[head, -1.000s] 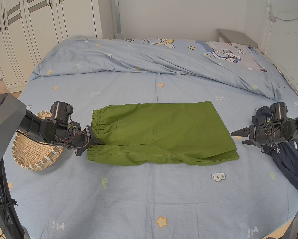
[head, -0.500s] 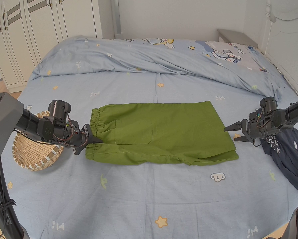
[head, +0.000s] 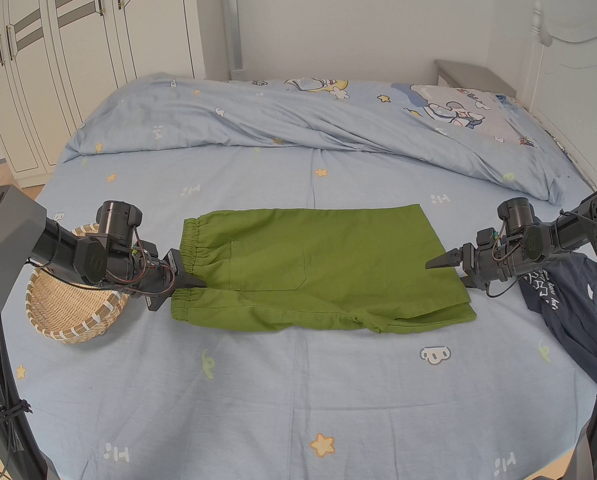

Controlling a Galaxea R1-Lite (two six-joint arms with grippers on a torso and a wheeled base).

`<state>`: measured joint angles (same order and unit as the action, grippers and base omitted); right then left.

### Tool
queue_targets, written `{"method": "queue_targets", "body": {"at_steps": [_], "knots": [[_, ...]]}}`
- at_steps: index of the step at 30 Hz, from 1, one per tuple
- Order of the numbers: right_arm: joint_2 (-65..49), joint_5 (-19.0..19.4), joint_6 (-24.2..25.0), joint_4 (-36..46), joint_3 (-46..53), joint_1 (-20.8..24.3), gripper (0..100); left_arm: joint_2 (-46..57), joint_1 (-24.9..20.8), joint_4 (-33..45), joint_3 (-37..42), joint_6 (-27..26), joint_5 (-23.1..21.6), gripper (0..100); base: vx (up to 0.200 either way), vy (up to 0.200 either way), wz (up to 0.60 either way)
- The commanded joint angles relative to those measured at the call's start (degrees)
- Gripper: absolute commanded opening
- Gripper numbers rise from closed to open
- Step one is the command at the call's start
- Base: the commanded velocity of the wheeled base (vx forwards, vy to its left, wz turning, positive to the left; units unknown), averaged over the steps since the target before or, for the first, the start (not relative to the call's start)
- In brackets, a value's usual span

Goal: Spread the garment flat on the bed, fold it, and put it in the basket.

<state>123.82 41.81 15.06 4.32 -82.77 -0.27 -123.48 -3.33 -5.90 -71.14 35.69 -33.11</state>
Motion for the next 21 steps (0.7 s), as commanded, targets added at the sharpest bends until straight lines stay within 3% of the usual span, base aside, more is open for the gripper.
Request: {"method": "queue_targets", "body": {"at_steps": [1,2,11,16,21], "knots": [[1.5,0.0,0.0,0.8,0.6,0.4,100,0.1,0.0,0.0,0.1,0.0,0.0,0,0.000,0.000,0.00],[1.6,0.0,0.1,0.9,0.7,0.3,0,0.1,0.0,0.0,0.1,0.0,0.0,0,0.000,0.000,0.00],[0.8,0.9,0.1,1.0,2.6,-0.2,0,0.0,0.0,0.0,0.1,0.0,0.0,0,0.000,0.000,0.00],[-4.0,6.5,0.8,1.3,5.9,-1.0,0,0.1,0.0,0.0,0.0,0.0,0.0,0,0.000,0.000,0.00],[-8.3,8.9,0.8,0.9,9.7,-1.4,0,0.1,0.0,0.0,0.1,0.0,0.0,0,0.000,0.000,0.00]]}}
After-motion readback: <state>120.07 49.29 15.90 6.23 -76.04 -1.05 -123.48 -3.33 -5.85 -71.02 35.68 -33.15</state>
